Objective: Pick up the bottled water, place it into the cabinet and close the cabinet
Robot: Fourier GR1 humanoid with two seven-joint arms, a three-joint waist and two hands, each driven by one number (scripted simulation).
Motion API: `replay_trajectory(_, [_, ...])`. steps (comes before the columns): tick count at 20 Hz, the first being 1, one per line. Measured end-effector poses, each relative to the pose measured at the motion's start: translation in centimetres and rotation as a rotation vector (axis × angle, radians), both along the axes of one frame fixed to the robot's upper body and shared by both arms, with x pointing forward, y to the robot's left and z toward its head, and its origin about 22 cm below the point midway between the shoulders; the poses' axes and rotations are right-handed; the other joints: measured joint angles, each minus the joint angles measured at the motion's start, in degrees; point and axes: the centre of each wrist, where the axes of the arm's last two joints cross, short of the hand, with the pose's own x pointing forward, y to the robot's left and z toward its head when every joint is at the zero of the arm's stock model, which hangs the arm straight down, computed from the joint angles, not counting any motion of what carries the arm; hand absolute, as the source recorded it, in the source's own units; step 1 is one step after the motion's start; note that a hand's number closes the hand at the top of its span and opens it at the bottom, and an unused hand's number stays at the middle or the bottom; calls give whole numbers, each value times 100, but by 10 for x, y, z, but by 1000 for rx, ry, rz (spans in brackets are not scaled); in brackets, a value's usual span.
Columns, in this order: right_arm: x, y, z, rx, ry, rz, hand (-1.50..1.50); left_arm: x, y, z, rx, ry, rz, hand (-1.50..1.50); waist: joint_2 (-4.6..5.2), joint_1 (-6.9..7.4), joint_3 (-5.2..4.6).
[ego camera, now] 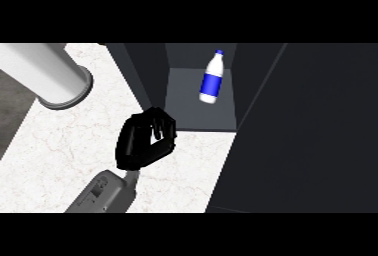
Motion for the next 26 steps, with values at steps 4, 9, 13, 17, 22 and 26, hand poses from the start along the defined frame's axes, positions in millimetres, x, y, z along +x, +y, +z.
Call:
replay_trajectory(4, [-3,15,2,24,61,56,150,-33,26,2,2,-14,18,150,26,-20,5])
replay_trajectory(9, [-1,35,10,35,82,105,150,-67,55,5,1,-15,45,150,26,-31,-5])
replay_trajectory(13, [1,60,13,29,79,154,150,-82,78,3,-3,-16,70,150,27,-40,-9])
replay_trajectory(17, [5,81,15,6,55,199,150,-94,98,7,-14,-18,88,150,34,-25,-10])
replay_trajectory(22, [7,87,21,-50,-54,191,150,-101,118,13,-20,-23,110,150,38,15,-14])
replay_trajectory(26, [9,90,24,-53,-83,160,150,-108,130,17,-23,-25,119,150,41,54,-18])
